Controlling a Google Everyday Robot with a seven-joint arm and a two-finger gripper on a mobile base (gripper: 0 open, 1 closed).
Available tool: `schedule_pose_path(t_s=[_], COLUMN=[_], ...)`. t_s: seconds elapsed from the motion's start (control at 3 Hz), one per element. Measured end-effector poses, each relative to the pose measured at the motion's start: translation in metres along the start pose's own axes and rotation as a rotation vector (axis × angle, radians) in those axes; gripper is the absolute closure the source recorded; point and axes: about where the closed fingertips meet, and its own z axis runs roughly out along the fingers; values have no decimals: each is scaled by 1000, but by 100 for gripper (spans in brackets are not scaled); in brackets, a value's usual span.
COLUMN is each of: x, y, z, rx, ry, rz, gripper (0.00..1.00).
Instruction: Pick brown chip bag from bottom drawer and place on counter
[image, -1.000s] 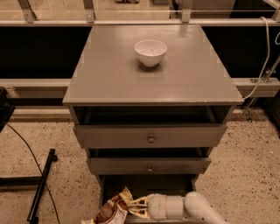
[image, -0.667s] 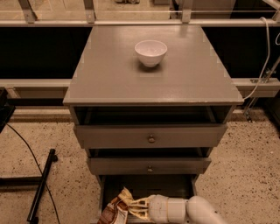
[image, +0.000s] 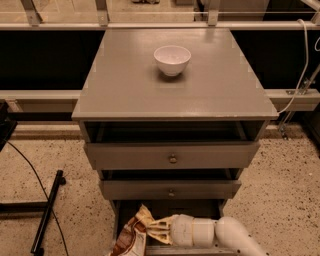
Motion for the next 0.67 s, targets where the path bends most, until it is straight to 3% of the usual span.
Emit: schedule_pose_path(t_s=[0.33,0.67], x=[-44,-115], y=[-53,-108], z=[-14,-41], rx=[-33,-74], ry=[-24,-60], rz=[-135,-285], gripper=[100,100])
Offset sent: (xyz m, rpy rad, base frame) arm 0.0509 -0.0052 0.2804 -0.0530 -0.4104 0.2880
